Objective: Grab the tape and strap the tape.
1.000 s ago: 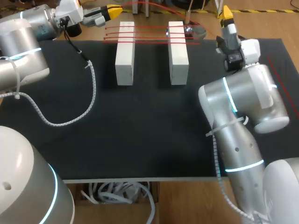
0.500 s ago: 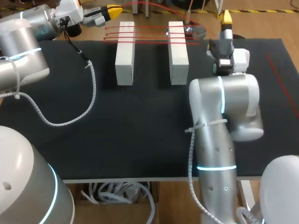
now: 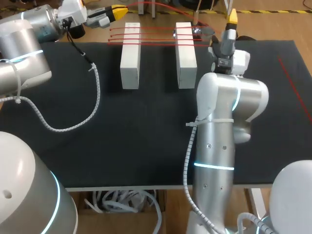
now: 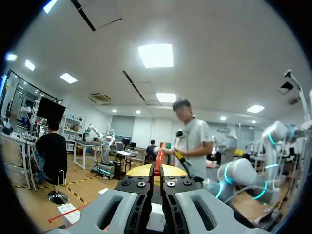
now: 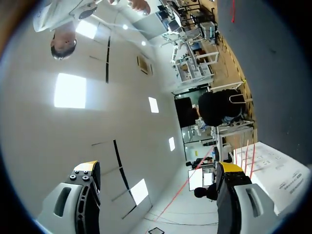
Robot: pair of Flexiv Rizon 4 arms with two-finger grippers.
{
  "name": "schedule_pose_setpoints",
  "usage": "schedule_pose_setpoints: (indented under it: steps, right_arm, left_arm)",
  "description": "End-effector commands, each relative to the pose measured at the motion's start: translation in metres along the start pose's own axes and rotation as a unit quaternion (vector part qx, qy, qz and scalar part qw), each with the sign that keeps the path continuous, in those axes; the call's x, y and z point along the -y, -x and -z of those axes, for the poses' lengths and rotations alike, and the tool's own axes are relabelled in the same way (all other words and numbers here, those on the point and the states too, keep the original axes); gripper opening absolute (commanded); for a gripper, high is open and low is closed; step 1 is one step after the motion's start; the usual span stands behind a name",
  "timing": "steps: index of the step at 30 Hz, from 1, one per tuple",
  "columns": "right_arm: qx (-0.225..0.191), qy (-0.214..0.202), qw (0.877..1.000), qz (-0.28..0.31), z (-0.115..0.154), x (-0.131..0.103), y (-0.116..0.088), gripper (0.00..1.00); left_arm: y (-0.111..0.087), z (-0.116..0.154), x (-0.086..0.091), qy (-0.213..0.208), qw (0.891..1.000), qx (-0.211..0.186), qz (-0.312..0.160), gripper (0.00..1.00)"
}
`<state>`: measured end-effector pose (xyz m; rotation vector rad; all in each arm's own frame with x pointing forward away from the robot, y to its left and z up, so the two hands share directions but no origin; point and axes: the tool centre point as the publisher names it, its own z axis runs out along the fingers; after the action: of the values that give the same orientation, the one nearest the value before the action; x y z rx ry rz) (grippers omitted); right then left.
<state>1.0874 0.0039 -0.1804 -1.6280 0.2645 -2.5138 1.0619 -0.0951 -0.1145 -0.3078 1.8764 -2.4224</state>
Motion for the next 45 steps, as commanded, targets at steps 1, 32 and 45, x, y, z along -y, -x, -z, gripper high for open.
schedule_pose_setpoints:
  steps: [1, 32, 45]
  right_arm:
    - [0.011, 0.064, 0.998, -0.013, -0.003, 0.014, 0.0, 1.0]
    - [0.134, 0.053, 0.989, -0.023, 0.03, 0.022, -0.023, 1.0]
    - [0.175, -0.011, 0.984, 0.012, 0.029, 0.013, -0.023, 1.0]
  left_arm:
    - [-0.001, 0.0, -0.001, -0.001, 1.0, 0.001, -0.001, 0.0]
    - [-0.001, 0.0, -0.001, -0.001, 1.0, 0.001, -0.001, 0.0]
    - [-0.001, 0.0, -0.001, -0.001, 1.0, 0.001, -0.001, 0.0]
